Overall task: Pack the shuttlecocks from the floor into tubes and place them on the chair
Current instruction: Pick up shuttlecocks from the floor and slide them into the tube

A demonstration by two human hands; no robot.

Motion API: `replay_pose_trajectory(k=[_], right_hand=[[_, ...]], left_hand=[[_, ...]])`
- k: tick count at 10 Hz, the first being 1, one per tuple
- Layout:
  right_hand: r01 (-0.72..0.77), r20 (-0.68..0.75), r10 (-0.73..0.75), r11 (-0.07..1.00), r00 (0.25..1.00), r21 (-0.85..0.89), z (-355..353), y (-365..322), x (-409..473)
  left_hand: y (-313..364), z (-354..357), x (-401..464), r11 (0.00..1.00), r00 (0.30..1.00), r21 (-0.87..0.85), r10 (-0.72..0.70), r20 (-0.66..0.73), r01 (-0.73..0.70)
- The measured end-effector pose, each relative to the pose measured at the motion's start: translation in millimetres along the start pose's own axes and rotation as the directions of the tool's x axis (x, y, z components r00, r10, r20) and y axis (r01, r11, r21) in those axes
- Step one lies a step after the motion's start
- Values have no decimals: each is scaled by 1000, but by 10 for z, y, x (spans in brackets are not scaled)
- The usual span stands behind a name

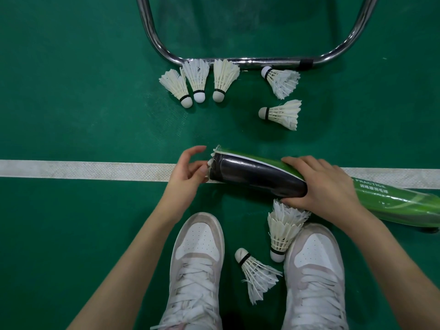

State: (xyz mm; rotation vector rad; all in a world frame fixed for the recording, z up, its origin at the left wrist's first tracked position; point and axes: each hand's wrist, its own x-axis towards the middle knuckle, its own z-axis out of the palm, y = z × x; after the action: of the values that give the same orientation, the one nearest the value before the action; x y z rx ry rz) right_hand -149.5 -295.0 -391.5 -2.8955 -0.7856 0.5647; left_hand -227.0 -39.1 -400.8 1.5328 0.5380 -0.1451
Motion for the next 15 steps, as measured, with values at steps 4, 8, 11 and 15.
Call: replay_pose_trajectory(k=[4,8,11,15], right_hand=[[-4,9,4,1000,1000,-2,-7,2,10],[1,3,-1,1000,1000,-12,-4,7,-2],[2,4,-2,1000,1000,-4,-10,9,0],[2,0,-2,1000,1000,1,-2,18,1]], left_hand=[[36,170,75,997,1000,74,-5,7,4],[17,161,140,998,995,-44,-51,92,55],[43,194,130,999,982,-28,-35,186,41],[-13,197,146,984,989,180,-20,146,-7]])
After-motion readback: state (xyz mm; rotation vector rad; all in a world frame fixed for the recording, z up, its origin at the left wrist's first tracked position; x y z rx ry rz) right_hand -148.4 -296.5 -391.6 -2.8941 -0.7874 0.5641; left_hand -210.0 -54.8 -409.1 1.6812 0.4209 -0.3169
